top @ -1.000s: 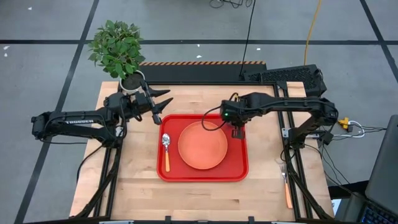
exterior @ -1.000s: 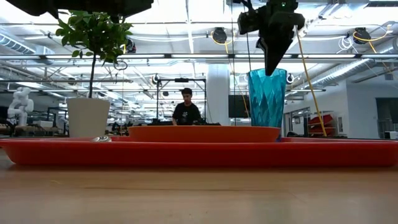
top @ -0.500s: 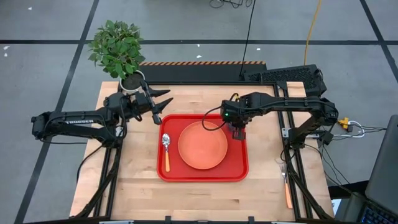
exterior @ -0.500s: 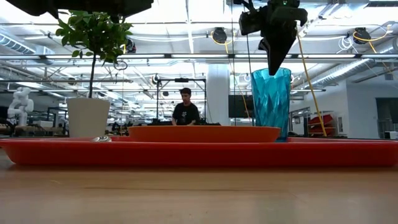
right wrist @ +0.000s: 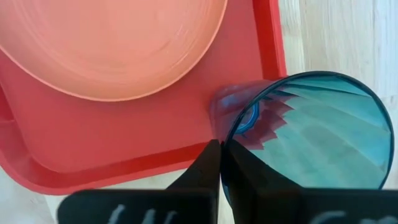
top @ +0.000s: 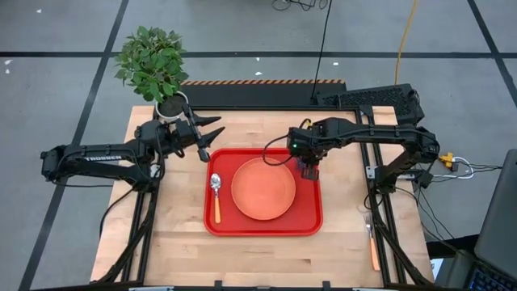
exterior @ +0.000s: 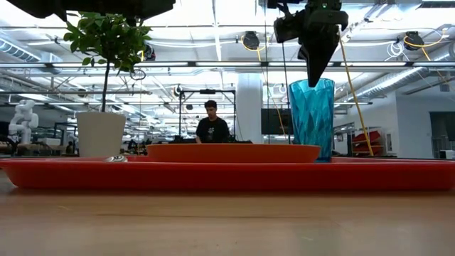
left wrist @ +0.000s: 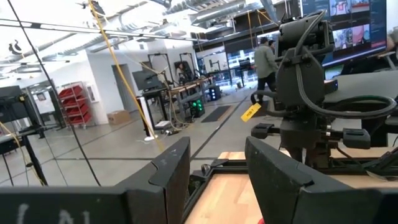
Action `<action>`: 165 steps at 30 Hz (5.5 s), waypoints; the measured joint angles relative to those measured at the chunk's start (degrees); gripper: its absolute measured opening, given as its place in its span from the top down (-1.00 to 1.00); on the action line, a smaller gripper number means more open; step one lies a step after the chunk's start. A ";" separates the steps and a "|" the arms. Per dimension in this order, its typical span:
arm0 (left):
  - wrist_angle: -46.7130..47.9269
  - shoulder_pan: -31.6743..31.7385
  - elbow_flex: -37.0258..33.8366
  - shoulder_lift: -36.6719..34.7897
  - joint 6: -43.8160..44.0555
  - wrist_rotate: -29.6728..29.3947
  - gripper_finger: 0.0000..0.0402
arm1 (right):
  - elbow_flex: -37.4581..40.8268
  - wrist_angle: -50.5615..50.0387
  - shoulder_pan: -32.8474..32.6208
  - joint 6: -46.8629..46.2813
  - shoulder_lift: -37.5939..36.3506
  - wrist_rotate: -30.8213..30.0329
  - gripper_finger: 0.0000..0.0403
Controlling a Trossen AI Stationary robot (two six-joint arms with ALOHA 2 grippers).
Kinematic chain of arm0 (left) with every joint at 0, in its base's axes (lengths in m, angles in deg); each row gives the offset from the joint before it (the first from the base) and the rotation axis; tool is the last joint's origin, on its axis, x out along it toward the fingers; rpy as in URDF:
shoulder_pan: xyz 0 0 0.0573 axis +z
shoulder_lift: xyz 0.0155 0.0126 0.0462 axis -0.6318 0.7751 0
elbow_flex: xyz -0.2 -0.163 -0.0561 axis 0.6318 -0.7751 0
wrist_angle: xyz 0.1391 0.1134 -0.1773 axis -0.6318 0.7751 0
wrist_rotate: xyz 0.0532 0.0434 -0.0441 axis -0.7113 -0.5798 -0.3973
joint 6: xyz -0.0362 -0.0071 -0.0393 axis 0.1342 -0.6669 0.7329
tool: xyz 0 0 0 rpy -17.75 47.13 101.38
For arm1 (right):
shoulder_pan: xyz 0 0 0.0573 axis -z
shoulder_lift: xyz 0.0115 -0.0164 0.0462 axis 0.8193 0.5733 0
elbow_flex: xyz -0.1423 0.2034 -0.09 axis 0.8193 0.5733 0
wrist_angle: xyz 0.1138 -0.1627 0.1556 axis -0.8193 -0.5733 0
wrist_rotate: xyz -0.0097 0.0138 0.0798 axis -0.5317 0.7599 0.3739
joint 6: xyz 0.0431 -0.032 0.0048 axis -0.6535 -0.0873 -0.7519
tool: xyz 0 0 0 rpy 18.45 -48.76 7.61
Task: Pick and place plate/cup/fork/spoon on tray
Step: Adjust the blue cup on the red tray, then adjust the orange plate on the red tray
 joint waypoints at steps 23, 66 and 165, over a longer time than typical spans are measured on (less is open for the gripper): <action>0.11 -0.01 0.00 -0.01 -0.03 0.00 0.21 | 4.59 3.18 0.18 -0.07 0.00 -0.43 0.44; 0.43 -0.02 0.00 0.00 2.19 0.02 0.21 | 2.56 21.62 -20.53 -6.93 0.92 0.58 0.31; 0.52 0.00 0.00 0.00 2.42 0.00 0.21 | 27.65 50.16 -23.10 2.91 6.82 2.61 0.54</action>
